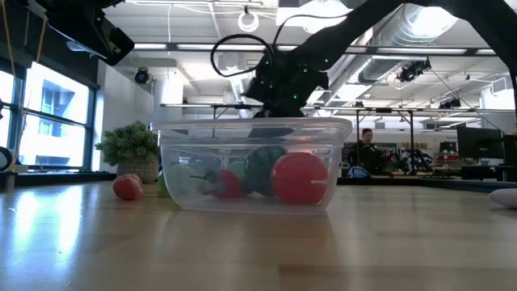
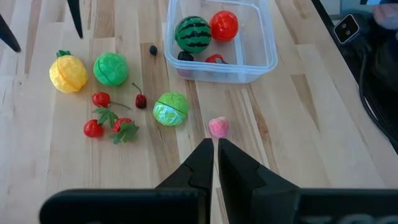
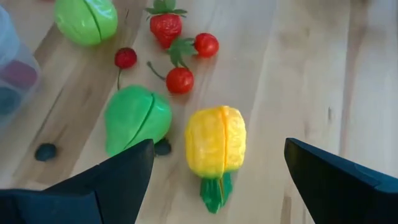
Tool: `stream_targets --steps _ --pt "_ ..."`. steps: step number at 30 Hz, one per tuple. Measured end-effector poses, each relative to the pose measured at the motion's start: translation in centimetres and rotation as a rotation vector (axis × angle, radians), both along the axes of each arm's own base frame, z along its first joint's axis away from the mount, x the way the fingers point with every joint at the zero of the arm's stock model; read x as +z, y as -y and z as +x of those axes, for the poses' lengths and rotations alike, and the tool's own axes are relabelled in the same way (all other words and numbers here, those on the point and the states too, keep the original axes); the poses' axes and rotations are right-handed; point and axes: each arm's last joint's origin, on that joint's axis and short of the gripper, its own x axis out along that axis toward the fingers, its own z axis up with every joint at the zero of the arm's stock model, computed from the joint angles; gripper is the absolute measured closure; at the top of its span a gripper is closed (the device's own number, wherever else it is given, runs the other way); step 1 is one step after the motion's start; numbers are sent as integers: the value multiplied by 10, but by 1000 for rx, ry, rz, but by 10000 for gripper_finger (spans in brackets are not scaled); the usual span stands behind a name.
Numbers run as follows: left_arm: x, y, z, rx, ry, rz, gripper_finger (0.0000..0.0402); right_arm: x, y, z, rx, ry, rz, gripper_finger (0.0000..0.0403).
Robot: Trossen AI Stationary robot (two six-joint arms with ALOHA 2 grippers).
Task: Pick and placing Produce into tupperware
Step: Put the yellow pineapple into the transparent bin
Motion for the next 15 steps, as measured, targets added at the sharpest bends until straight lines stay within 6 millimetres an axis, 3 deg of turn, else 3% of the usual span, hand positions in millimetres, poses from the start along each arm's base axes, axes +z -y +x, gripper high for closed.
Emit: stream_targets --steps 15 --pt "0 0 0 0 0 0 387 -19 -2 7 -50 -47 -21 54"
